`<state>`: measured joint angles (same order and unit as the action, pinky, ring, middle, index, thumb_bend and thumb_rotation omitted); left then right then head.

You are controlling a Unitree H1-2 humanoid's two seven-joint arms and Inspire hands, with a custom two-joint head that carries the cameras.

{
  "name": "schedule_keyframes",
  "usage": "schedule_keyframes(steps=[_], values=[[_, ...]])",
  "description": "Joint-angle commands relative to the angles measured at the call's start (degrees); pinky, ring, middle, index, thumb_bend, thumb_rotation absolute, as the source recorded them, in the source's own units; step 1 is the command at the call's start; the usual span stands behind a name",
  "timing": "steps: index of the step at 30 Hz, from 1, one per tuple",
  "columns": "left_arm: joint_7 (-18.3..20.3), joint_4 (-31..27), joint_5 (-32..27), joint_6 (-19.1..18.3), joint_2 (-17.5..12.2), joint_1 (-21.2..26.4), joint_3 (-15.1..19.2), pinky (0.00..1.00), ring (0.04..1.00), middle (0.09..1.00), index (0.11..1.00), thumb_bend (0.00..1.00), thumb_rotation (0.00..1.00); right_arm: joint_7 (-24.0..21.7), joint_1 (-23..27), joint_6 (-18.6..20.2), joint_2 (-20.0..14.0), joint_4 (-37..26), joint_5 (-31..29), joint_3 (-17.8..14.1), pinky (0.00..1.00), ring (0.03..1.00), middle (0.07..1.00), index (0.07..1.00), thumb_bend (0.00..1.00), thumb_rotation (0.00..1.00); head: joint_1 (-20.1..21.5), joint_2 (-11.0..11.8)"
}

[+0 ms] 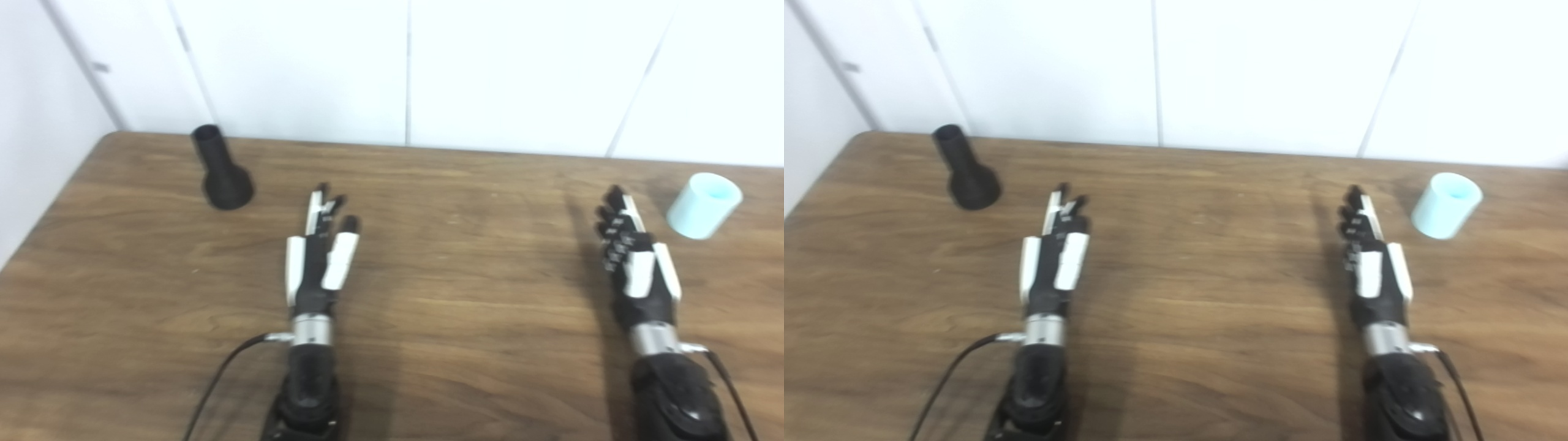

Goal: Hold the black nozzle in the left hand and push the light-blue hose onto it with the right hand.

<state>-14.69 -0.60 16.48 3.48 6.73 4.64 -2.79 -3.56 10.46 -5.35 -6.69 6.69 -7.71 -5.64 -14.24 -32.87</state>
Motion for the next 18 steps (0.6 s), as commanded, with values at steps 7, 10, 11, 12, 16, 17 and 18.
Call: schedule_keyframes(steps=[7,10,11,12,16,17,18], values=[[-1.06,3.32,-0.03,5.43,0.48,0.44,-0.79,1.0,0.972,0.915,1.0,0.83,1.0,-2.32,-1.52,-5.45,-1.18,5.45,-1.9,-0.96,1.0,1.0,1.0,1.0,0.79,1.0,-0.5,3.22],[-0.6,3.88,-0.98,6.34,0.15,0.29,-0.59,1.0,0.974,0.916,1.0,0.82,1.0,-2.81,-1.62,-6.3,-1.17,6.19,-2.15,-0.86,1.0,1.0,1.0,1.0,0.78,1.0,-0.2,3.25],[-0.41,3.98,-1.34,6.51,-0.04,0.29,-0.43,1.0,0.975,0.917,1.0,0.84,1.0,-2.9,-1.62,-6.48,-1.11,6.3,-2.17,-0.81,1.0,1.0,1.0,1.0,0.78,1.0,0.04,3.28],[-0.26,4.05,-1.68,6.61,-0.19,0.3,-0.28,1.0,0.975,0.917,1.0,0.85,1.0,-2.99,-1.66,-6.56,-1.06,6.27,-2.19,-0.76,1.0,1.0,1.0,1.0,0.78,1.0,0.12,3.3],[0.02,4.12,-2.62,6.8,-0.69,0.3,0.3,1.0,0.979,0.915,1.0,0.88,1.0,-3.19,-1.67,-6.84,-0.92,6.41,-2.27,-0.63,1.0,1.0,1.0,1.0,0.78,1.0,0.55,3.31],[0.01,4.12,-2.77,6.82,-0.83,0.33,0.43,1.0,0.98,0.913,1.0,0.88,1.0,-3.18,-1.65,-6.89,-0.85,6.47,-2.24,-0.58,1.0,1.0,1.0,1.0,0.78,1.0,0.54,3.38],[-0.01,4.12,-2.87,6.82,-0.92,0.34,0.49,1.0,0.98,0.912,1.0,0.88,1.0,-3.17,-1.64,-6.92,-0.8,6.49,-2.21,-0.55,1.0,1.0,1.0,1.0,0.78,1.0,0.54,3.38]])
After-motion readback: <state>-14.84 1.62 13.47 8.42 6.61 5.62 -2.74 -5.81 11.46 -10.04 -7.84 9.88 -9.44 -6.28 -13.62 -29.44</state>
